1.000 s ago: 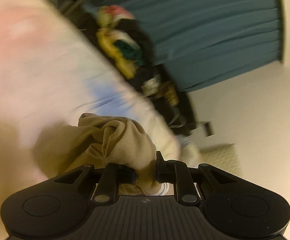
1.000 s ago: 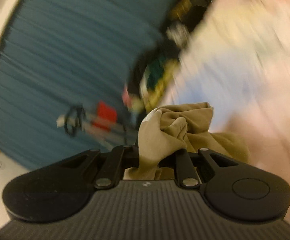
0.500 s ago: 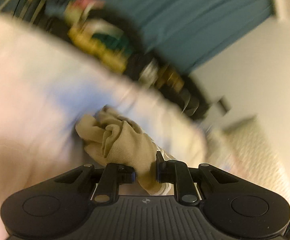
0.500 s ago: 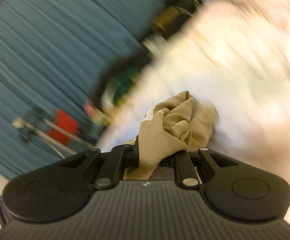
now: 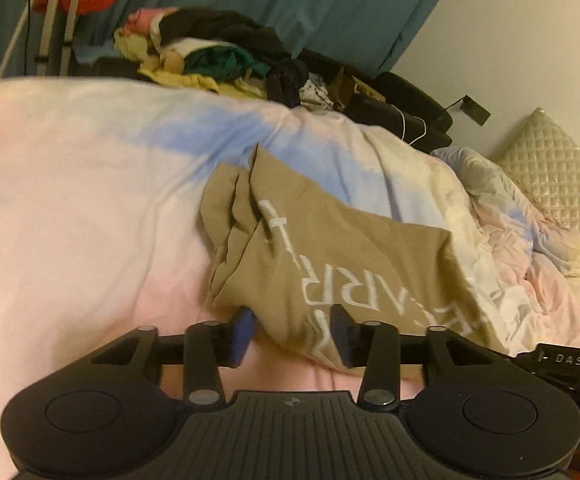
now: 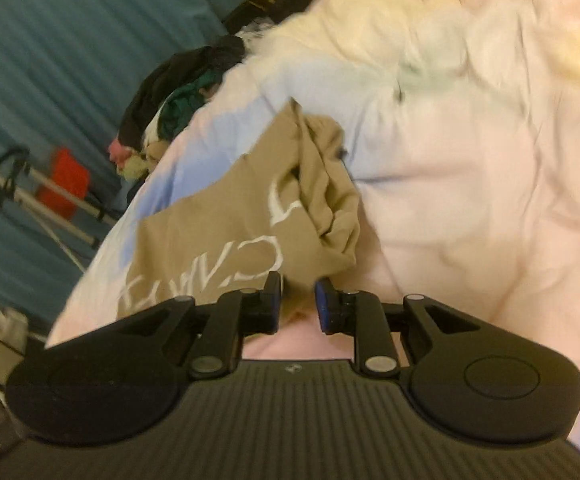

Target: Fold clothes

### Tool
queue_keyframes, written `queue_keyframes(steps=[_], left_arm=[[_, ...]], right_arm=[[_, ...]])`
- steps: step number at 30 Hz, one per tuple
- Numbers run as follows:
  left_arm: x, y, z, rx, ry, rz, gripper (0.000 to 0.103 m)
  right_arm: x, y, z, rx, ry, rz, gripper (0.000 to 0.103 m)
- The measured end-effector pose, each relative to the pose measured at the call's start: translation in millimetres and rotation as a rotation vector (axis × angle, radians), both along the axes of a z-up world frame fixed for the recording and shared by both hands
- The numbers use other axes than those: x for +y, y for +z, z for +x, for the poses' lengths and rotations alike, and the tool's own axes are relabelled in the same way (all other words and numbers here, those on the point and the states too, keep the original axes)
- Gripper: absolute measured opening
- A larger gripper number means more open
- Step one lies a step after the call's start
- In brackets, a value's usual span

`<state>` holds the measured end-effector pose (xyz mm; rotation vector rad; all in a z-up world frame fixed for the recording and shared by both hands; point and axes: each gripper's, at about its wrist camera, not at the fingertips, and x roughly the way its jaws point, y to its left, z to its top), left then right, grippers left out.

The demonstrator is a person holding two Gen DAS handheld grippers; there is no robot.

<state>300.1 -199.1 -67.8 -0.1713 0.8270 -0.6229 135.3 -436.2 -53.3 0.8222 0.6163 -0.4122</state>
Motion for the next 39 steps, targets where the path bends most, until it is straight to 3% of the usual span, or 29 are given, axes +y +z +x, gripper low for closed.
queue_keyframes(steps=[5,7,8,9,11,15,20,31,39], left_arm=[[16,67,-49,-0.131,-0.027,0.006,0.064],[22,93,-71,-0.180,-0.038,0.011,0.076],[26,105,-83,-0.201,-0.043,0.015,0.080],[30,115,-95,-0.225,-0.049,0.019,0.087],[37,136,-120,-0.274,-0.063,0.028,0.099],[53,161,-163,-0.362,-0.069,0.046,0.103],[71,167,-203,-0.433,-0.040,0.073,0.103],[108,143,-262,-0.509,0.013,0.058,0.102],[127,125,-266,-0.544,0.052,0.043,0.103]], right_arm=[[17,58,-38,-0.079,0.058,-0.090,0.022],[26,82,-50,-0.104,0.083,-0.132,0.026],[30,93,-57,-0.116,0.097,-0.155,0.040],[35,103,-65,-0.133,0.109,-0.177,0.065],[46,120,-83,-0.170,0.120,-0.219,0.093],[72,140,-112,-0.203,0.171,-0.311,0.094],[98,140,-145,-0.233,0.186,-0.382,0.094],[145,111,-189,-0.297,0.176,-0.563,0.094],[159,88,-184,-0.323,0.130,-0.606,0.094]])
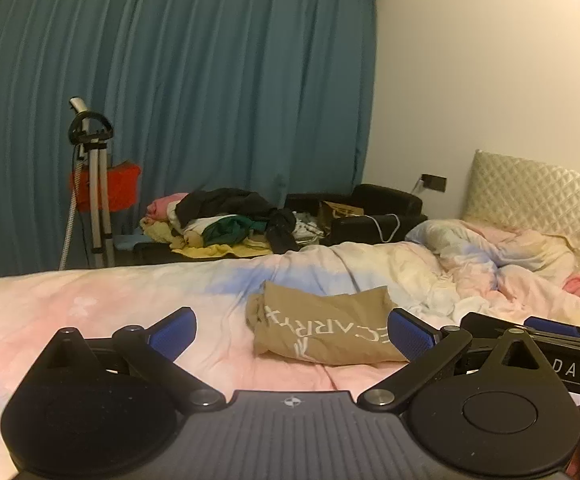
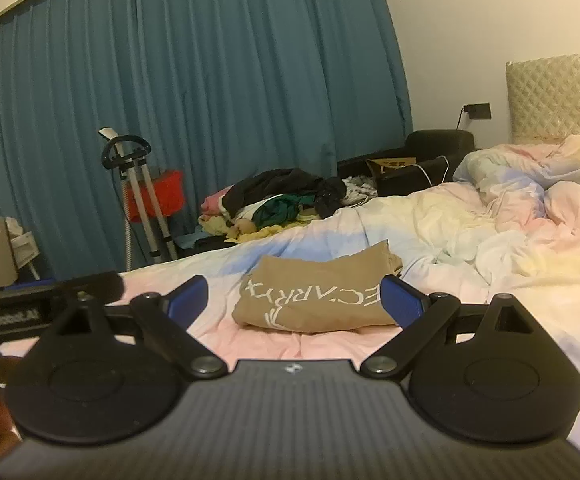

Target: Fold clothes

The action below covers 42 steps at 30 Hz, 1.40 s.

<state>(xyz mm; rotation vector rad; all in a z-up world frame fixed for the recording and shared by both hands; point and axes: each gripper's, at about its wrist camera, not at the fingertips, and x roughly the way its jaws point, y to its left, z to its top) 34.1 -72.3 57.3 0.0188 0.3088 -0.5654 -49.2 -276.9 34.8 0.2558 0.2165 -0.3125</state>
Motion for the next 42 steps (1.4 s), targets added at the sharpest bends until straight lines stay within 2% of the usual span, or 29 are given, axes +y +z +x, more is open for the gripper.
queue_keyframes(steps=[8,20,42], left_arm=[[22,-11,10,-0.003,0.032,-0.020,0.103],[30,-16,16,-0.008,0.039,-0.019,0.103],[38,-20,10,0.001,0.087,-0.006,0.103]], right_arm=[[7,-18,19,0.011,-0.022,-0.032,0.094],[21,-25,30,0.047,-0.024,-0.097,0.094],[25,-26,29,0.064,-0.017,-0.085,0.094]])
